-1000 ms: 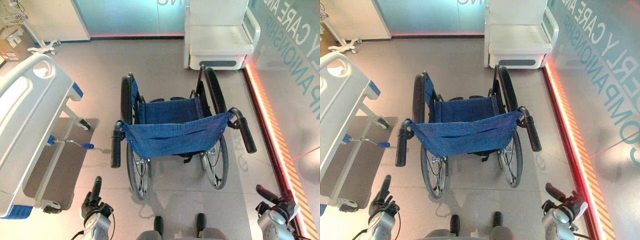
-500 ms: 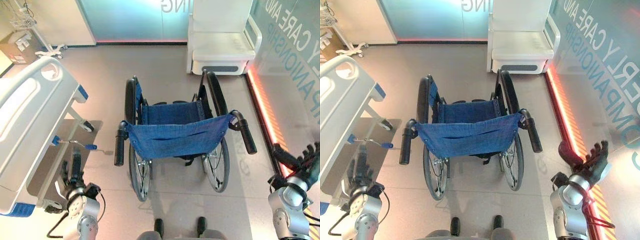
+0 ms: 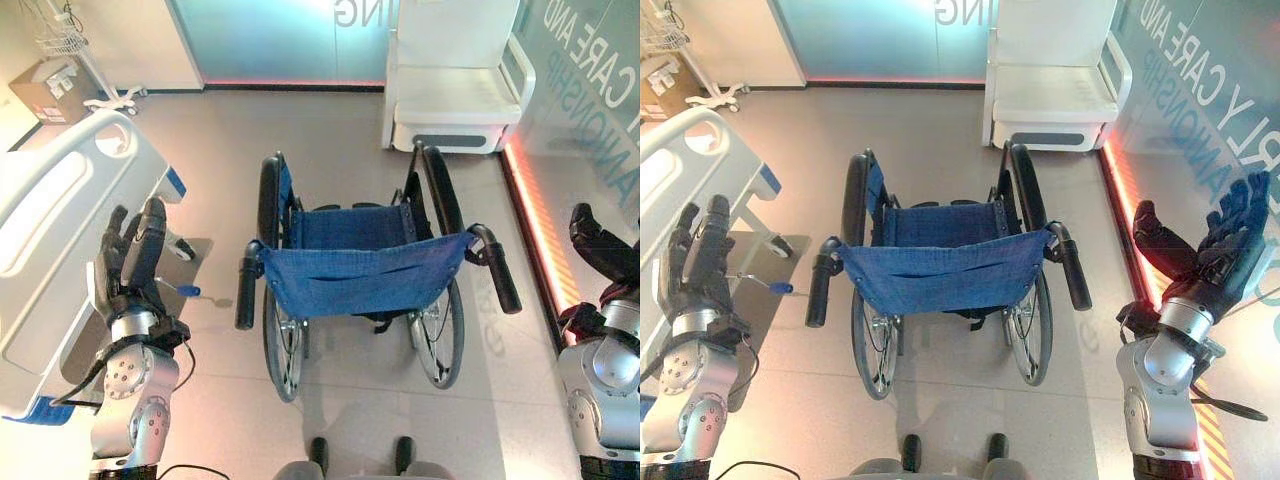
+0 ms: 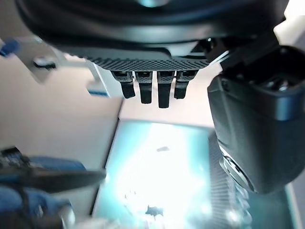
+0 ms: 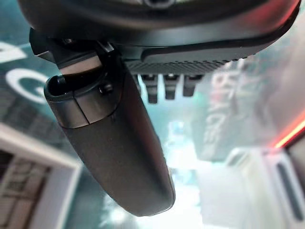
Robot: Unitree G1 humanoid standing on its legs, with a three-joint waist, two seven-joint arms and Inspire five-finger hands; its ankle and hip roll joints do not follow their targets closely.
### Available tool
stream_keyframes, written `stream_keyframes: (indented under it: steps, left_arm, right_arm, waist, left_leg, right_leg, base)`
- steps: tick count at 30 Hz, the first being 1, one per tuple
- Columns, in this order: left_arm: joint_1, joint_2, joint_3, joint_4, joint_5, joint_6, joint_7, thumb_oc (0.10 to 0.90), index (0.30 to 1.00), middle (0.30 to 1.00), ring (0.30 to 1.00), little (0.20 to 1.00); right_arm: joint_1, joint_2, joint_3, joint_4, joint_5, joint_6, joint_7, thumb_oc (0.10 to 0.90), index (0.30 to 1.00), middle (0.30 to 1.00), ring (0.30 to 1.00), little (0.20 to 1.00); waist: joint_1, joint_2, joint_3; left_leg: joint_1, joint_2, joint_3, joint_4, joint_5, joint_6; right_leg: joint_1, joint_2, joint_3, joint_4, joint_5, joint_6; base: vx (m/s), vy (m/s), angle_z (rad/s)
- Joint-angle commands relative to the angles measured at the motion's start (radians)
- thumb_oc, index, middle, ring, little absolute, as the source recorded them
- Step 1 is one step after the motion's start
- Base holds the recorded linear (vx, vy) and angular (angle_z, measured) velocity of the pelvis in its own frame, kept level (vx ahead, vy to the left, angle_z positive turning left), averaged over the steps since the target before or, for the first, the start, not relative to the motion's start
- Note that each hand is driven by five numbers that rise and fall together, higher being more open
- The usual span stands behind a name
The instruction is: Push the wheelchair next to the bed
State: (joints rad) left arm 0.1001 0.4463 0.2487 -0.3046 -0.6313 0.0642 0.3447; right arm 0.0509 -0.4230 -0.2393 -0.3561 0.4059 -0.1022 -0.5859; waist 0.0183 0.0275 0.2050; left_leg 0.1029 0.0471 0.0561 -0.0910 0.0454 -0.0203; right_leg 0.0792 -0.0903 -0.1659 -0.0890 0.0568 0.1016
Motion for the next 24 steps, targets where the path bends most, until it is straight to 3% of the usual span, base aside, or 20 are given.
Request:
stream_keyframes:
  steps: [1,9,16,24]
  left_arm:
    - [-0.074,0.128,0.030,-0.123,0.032,0.027,-0.108,0.800,0.900,0.900,0.900,0.900]
    - [-0.027,0.185,0.033,-0.147,-0.113,0.138,-0.238,0.800,0.900,0.900,0.900,0.900]
    - [-0.002,0.243,0.021,-0.182,-0.109,0.232,-0.329,0.800,0.900,0.900,0.900,0.900]
    - [0.021,0.309,0.013,-0.170,-0.148,0.283,-0.385,0.800,0.900,0.900,0.900,0.900]
  right_arm:
    - [-0.086,-0.102,-0.019,-0.130,0.086,-0.098,0.156,0.800,0.900,0.900,0.900,0.900]
    - [-0.070,-0.123,-0.001,-0.189,0.258,-0.039,0.273,0.800,0.900,0.900,0.900,0.900]
    - [-0.046,-0.138,0.019,-0.238,0.385,0.008,0.361,0.800,0.900,0.900,0.900,0.900]
    - [-0.024,-0.198,0.016,-0.239,0.340,0.030,0.337,0.800,0.900,0.900,0.900,0.900]
  waist:
    - [-0.002,-0.020,-0.058]
    - [0.001,-0.025,-0.048]
    - [0.002,-0.024,-0.045]
    - [0.000,-0.024,-0.048]
  left_leg:
    - [-0.041,0.011,0.021,0.004,0.000,-0.022]
    - [-0.051,0.012,0.031,0.004,0.002,-0.021]
    - [-0.058,0.015,0.043,0.004,0.007,-0.022]
    - [-0.054,0.016,0.044,0.004,-0.001,-0.024]
  right_leg:
    - [0.011,-0.002,0.018,0.002,-0.006,-0.018]
    - [-0.001,-0.001,0.023,0.002,-0.003,-0.011]
    - [-0.008,-0.001,0.023,0.002,-0.001,-0.006]
    - [-0.003,-0.003,0.018,0.002,-0.009,0.002]
  base:
    - [0.00,0.000,0.00]
    - [-0.02,-0.004,0.00]
    - [0.00,0.000,0.00]
    - [0.00,0.000,0.00]
